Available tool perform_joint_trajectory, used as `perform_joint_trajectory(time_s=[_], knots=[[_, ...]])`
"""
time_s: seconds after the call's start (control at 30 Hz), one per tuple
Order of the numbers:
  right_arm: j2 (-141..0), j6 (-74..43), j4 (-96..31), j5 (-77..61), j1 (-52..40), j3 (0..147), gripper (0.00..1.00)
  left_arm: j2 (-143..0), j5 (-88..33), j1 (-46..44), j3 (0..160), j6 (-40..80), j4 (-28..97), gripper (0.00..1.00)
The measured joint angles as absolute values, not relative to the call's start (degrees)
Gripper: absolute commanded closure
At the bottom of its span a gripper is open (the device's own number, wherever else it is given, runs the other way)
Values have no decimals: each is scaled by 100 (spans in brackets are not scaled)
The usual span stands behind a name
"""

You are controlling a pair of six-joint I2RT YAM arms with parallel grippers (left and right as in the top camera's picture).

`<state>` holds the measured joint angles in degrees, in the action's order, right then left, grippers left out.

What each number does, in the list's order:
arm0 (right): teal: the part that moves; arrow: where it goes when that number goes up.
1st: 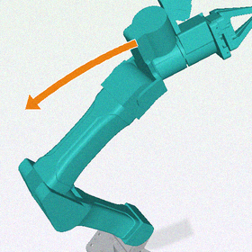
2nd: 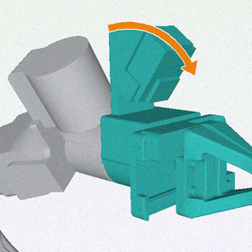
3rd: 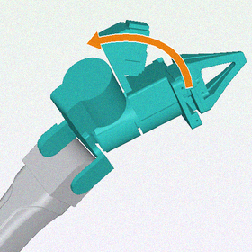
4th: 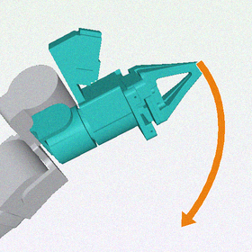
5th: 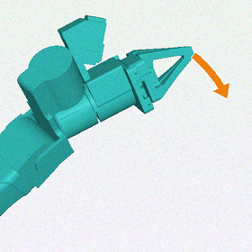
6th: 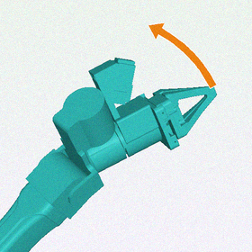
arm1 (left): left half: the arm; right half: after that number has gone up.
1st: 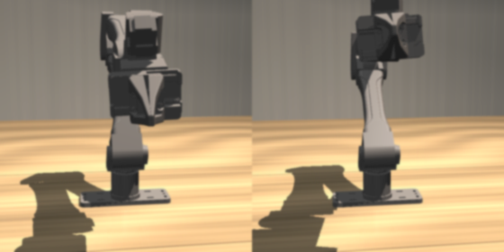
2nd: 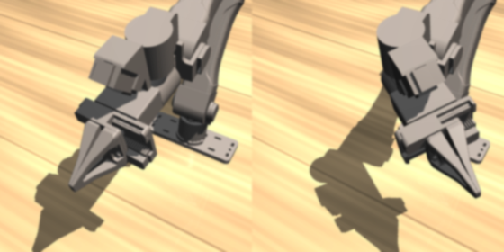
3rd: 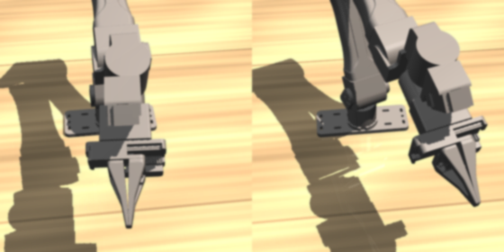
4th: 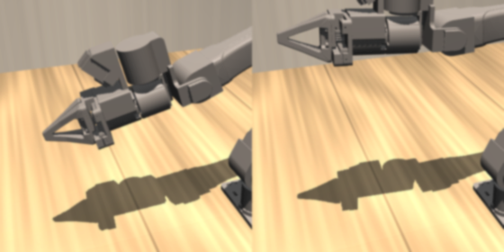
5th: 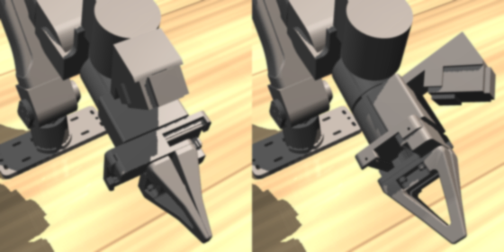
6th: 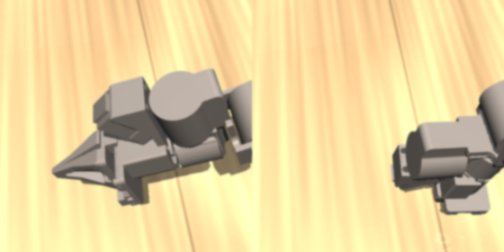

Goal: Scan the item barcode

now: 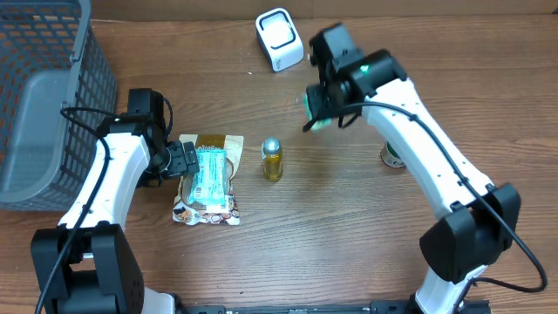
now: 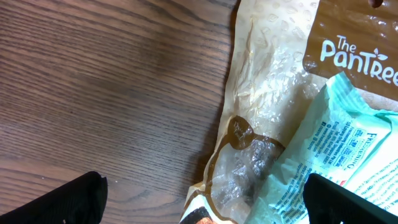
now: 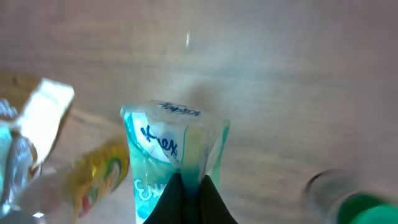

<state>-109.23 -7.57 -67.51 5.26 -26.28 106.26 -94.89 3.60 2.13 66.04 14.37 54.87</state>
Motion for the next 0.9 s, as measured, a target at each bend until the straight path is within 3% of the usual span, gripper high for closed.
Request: perform_joint_trajectory(time_s=[0.2,0.9], knots=[[-10857,93,-6499,1074,-2628,11233,96,-9489,360,213,6604,1437,5489,1],[-10906,2095,-4101,1400,-2628,11255,96,-9489,360,213,6604,1437,5492,1]])
